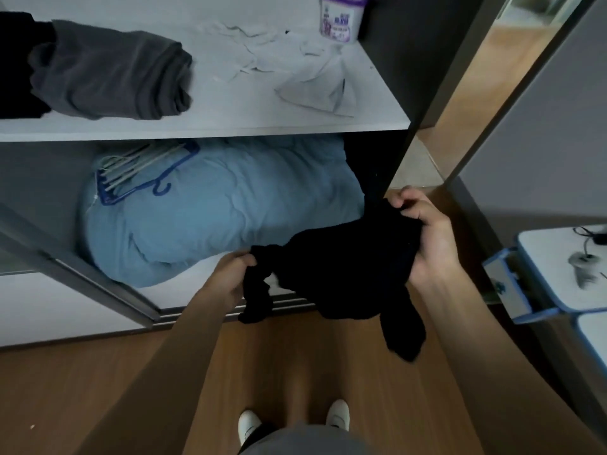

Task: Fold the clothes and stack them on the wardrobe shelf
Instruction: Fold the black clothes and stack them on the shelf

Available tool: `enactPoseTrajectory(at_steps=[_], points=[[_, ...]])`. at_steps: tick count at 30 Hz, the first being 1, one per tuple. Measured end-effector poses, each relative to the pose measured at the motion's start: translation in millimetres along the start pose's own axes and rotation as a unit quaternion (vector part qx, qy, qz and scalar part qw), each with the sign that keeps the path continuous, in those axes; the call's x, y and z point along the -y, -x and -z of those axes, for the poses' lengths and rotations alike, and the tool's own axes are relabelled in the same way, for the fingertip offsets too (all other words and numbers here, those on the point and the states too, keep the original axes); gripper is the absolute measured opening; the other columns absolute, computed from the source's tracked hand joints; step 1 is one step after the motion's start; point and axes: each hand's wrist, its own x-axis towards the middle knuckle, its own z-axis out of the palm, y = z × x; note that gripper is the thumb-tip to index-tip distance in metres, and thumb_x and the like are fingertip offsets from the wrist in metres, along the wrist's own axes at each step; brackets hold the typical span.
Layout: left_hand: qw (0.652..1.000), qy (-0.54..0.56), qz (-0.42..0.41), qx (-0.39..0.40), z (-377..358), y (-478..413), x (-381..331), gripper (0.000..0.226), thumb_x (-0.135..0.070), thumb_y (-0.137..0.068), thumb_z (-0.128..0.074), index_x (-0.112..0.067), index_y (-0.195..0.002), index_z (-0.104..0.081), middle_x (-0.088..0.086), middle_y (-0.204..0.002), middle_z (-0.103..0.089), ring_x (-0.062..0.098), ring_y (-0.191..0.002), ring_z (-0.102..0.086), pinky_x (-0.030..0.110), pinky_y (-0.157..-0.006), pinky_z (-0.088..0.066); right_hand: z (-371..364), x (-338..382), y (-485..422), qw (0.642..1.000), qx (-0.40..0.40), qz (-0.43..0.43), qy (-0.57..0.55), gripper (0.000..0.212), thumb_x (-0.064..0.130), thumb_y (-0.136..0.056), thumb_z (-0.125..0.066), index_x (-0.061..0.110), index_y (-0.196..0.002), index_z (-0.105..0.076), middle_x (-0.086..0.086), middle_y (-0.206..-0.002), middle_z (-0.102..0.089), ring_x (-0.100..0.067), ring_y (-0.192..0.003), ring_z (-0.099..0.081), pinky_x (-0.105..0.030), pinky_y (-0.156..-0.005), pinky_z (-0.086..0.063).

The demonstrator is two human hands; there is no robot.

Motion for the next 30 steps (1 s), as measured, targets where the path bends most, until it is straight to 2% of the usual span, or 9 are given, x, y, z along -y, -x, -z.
enactPoseTrajectory(at_steps=[5,8,11,15,18,21,24,28,30], points=[[0.964,0.261,0.006,0.054,-38.5,20.9,-21.7,0.027,0.000,-0.063,-0.033,-0.003,-0.079,-0.055,0.012,-0.064,-0.062,0.024,-0.057,-0.065,0.028,-0.057,-0.059,27.4,32.4,3.0,0.973,0.087,0.016,0.213,0.025,-0.003,-0.068,-0.040,0.012,-0.065,-0.059,-0.004,-0.062,-0.050,-0.019,-0.063,-0.048,-0.032,-0.072,-0.042],[0.934,0.348,-0.035,0.069,-46.0,32.5,-63.3,0.013,-0.010,-0.058,-0.039,-0.009,-0.069,-0.047,0.008,-0.062,-0.056,0.022,-0.047,-0.056,0.038,-0.073,-0.055,30.8,17.6,9.9,0.850,0.204,-0.057,0.482,0.023,0.003,-0.075,-0.047,0.012,-0.072,-0.068,-0.006,-0.059,-0.057,-0.016,-0.061,-0.055,-0.023,-0.071,-0.045],[0.949,0.275,-0.091,0.123,-56.2,50.8,-108.5,0.012,-0.015,-0.056,-0.043,-0.018,-0.058,-0.032,0.000,-0.057,-0.036,0.013,-0.038,-0.029,0.019,-0.044,-0.032,36.5,-26.6,14.1,0.706,0.289,-0.209,0.611,0.020,0.008,-0.093,-0.056,0.016,-0.093,-0.074,-0.001,-0.081,-0.070,-0.008,-0.077,-0.063,-0.018,-0.077,-0.047],[0.940,0.175,-0.151,0.252,-68.5,78.9,-146.7,0.019,-0.015,-0.062,-0.040,-0.020,-0.062,-0.021,-0.004,-0.053,-0.028,0.009,-0.036,-0.017,0.014,-0.032,-0.011,43.4,-57.3,-5.7,0.644,0.231,-0.255,0.684,0.023,0.016,-0.096,-0.059,0.009,-0.114,-0.070,-0.013,-0.116,-0.070,-0.028,-0.108,-0.065,-0.027,-0.086,-0.048],[0.912,0.145,-0.206,0.323,-68.3,95.2,-152.4,0.017,-0.015,-0.066,-0.038,-0.020,-0.051,-0.031,-0.006,-0.044,-0.030,0.010,-0.033,-0.025,0.017,-0.036,-0.018,36.6,-46.8,-27.1,0.733,0.108,-0.048,0.670,0.029,0.013,-0.093,-0.065,0.014,-0.122,-0.060,-0.006,-0.120,-0.060,-0.017,-0.101,-0.062,-0.010,-0.074,-0.043],[0.913,0.101,-0.243,0.311,-67.8,106.4,-150.0,0.023,-0.022,-0.065,-0.047,-0.019,-0.050,-0.030,-0.005,-0.044,-0.022,0.012,-0.036,-0.019,0.024,-0.041,-0.010,8.8,-38.2,-35.3,0.815,0.242,0.029,0.526,0.058,0.012,-0.088,-0.070,0.040,-0.133,-0.044,0.015,-0.133,-0.048,-0.001,-0.121,-0.051,-0.003,-0.086,-0.040],[0.923,0.138,-0.232,0.273,-64.2,110.1,-148.1,0.031,-0.023,-0.067,-0.046,-0.020,-0.062,-0.015,-0.005,-0.047,-0.013,0.011,-0.039,-0.011,0.028,-0.044,-0.004,-29.6,-61.2,-26.9,0.753,0.394,-0.023,0.526,0.066,0.024,-0.085,-0.069,0.058,-0.131,-0.038,0.031,-0.136,-0.045,0.009,-0.132,-0.040,-0.013,-0.110,-0.031],[0.919,0.243,-0.253,0.179,-37.4,117.6,-153.4,0.035,-0.023,-0.070,-0.043,-0.022,-0.076,-0.008,-0.005,-0.053,-0.012,0.011,-0.045,-0.011,0.025,-0.040,-0.018,-39.4,-110.6,-21.8,0.751,0.378,-0.075,0.536,0.022,0.028,-0.088,-0.071,0.023,-0.108,-0.065,0.001,-0.107,-0.069,-0.011,-0.104,-0.065,-0.033,-0.096,-0.052],[0.916,0.264,-0.277,0.118,-18.2,120.4,-152.8,0.037,-0.023,-0.069,-0.046,-0.020,-0.079,-0.010,-0.005,-0.059,-0.010,0.012,-0.053,-0.010,0.026,-0.045,-0.020,-32.1,-122.3,-24.0,0.756,0.351,-0.090,0.546,0.030,0.027,-0.091,-0.069,0.007,-0.113,-0.066,-0.011,-0.109,-0.070,-0.020,-0.103,-0.067,-0.036,-0.094,-0.055]])
